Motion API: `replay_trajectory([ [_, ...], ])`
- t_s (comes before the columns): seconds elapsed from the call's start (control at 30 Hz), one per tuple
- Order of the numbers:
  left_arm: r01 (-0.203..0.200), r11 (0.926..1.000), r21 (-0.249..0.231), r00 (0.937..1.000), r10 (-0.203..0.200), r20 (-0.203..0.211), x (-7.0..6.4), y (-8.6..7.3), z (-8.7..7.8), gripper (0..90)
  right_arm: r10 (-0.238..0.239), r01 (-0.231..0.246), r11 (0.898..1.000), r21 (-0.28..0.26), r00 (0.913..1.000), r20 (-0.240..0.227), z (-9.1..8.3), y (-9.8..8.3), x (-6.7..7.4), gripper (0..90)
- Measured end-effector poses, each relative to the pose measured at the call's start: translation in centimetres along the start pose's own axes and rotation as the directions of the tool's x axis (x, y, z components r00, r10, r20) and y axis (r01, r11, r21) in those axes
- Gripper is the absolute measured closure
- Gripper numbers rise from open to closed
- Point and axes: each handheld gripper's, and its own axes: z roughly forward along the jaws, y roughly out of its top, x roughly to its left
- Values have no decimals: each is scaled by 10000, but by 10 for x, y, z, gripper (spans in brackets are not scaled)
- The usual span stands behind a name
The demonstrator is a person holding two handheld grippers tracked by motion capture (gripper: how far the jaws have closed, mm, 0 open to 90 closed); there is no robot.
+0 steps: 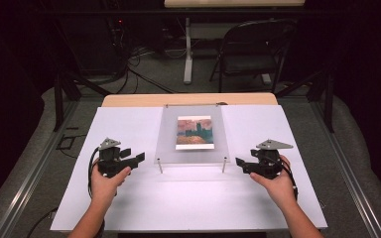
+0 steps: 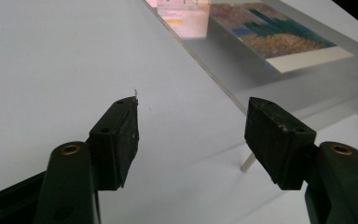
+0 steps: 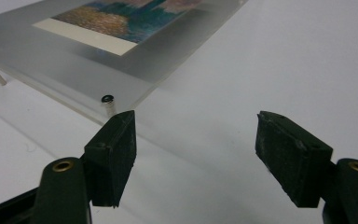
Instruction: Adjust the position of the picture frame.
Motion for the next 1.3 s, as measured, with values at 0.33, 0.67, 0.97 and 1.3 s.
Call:
replay_trajectory([
  [0.33,-176,9987,-480,9998,175,-18,8,31,16,283,-175,177,9997,-141,9998,100,20,29,-12,276],
  [0.67,-552,9942,-921,9985,550,-41,7,59,28,295,-238,236,9981,-571,9997,-30,33,68,-26,372],
  [0.97,-723,9930,-935,9974,716,-106,2,80,42,297,-265,264,9979,-587,9996,-12,51,97,-29,380],
  [1.3,-435,9968,-673,9990,425,-166,7,89,65,287,-8,11,9991,-435,10000,70,72,115,-29,306],
])
